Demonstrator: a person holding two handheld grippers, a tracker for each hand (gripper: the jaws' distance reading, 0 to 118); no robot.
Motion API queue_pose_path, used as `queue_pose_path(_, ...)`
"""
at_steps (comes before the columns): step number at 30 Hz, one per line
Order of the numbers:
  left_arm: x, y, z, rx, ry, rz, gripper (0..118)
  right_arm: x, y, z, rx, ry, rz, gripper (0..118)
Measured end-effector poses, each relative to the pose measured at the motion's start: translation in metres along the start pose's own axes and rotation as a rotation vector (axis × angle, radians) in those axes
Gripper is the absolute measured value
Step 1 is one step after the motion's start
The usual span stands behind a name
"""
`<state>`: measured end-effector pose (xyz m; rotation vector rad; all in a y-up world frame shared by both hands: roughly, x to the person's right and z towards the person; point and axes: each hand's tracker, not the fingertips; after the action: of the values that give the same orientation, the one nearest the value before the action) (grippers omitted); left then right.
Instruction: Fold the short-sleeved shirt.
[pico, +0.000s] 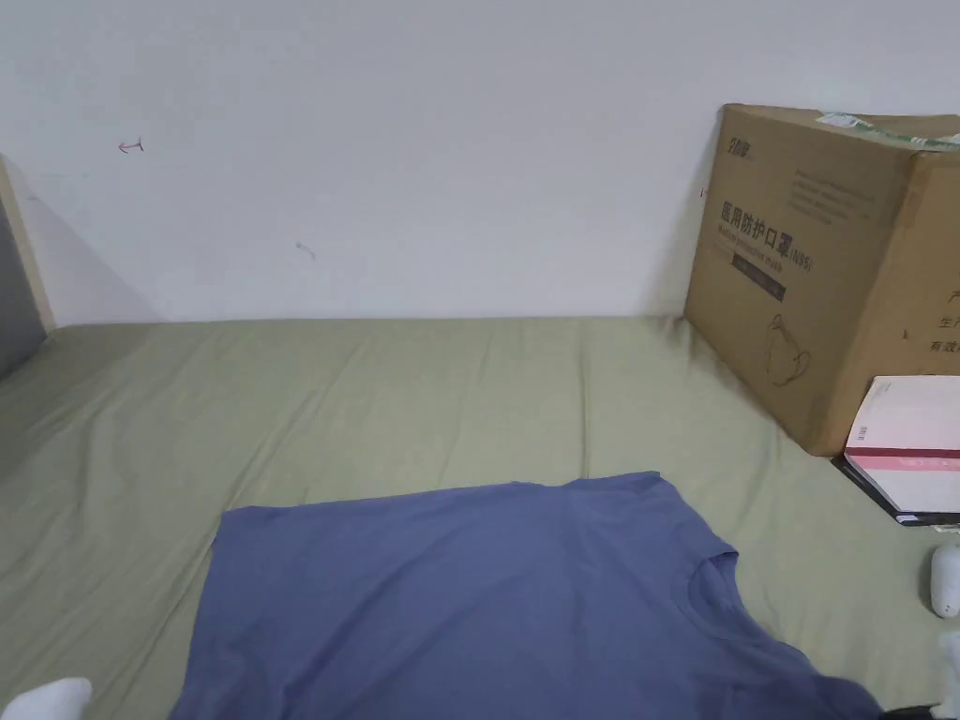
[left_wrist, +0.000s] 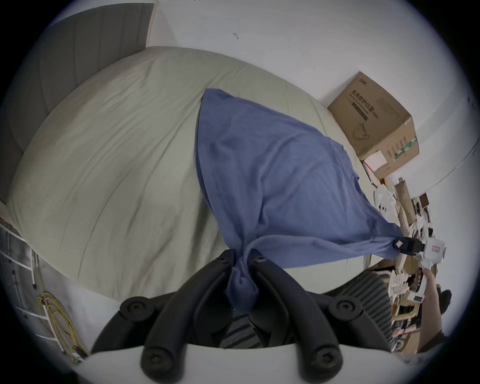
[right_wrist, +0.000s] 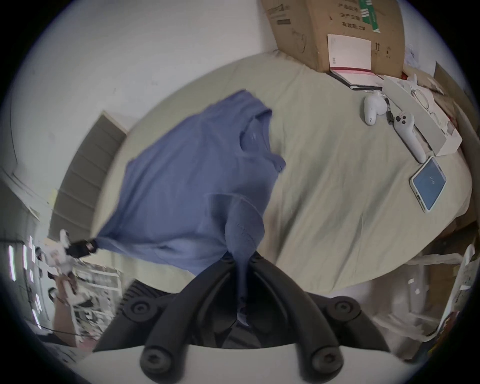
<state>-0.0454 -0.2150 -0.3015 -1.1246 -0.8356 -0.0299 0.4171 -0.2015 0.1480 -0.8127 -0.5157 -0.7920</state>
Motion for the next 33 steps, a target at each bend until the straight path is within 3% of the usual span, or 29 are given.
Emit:
queue_pose_path(4, -0.001, 0.042, -0.011, 0.012, -0.058, 0.083, 8, 0.001, 0.046, -0.008, 0.036, 0.081, -0.11, 3)
queue_pose_path(12, -0.012, 0.138, -0.086, -0.013, -0.014, 0.213, 8, -0.016, 0.157, -0.1, 0.009, 0.074, -0.17, 3)
queue_pose_path(15, -0.018, 0.159, -0.116, -0.034, -0.005, 0.235, 9, -0.018, 0.185, -0.143, -0.018, 0.02, -0.174, 3)
queue_pose_path(16, -0.019, 0.163, -0.123, -0.039, -0.003, 0.234, 14, -0.02, 0.19, -0.154, -0.02, 0.006, -0.171, 4)
queue_pose_path(17, -0.019, 0.166, -0.128, -0.04, 0.003, 0.224, 28, -0.021, 0.192, -0.162, -0.013, 0.004, -0.181, 9)
queue_pose_path(18, -0.018, 0.167, -0.131, -0.033, 0.006, 0.215, 50, -0.023, 0.193, -0.17, -0.007, 0.0, -0.187, 29)
queue_pose_path(19, -0.017, 0.167, -0.131, -0.015, 0.029, 0.203, 89, -0.021, 0.194, -0.174, 0.025, -0.017, -0.196, 77)
queue_pose_path(20, -0.016, 0.167, -0.131, 0.002, 0.042, 0.189, 110, -0.023, 0.193, -0.176, 0.058, -0.025, -0.197, 103)
queue_pose_path(21, -0.015, 0.166, -0.13, 0.01, 0.035, 0.187, 116, -0.026, 0.19, -0.177, 0.07, -0.035, -0.192, 110)
queue_pose_path(26, -0.01, 0.156, -0.105, 0.131, -0.006, 0.149, 114, -0.042, 0.176, -0.158, 0.179, -0.061, -0.124, 110)
queue_pose_path(31, 0.018, 0.138, -0.065, 0.25, -0.123, 0.029, 114, -0.079, 0.146, -0.11, 0.359, -0.011, 0.06, 110)
queue_pose_path(33, 0.039, 0.125, -0.043, 0.314, -0.098, -0.057, 112, -0.096, 0.126, -0.087, 0.44, 0.021, 0.123, 109)
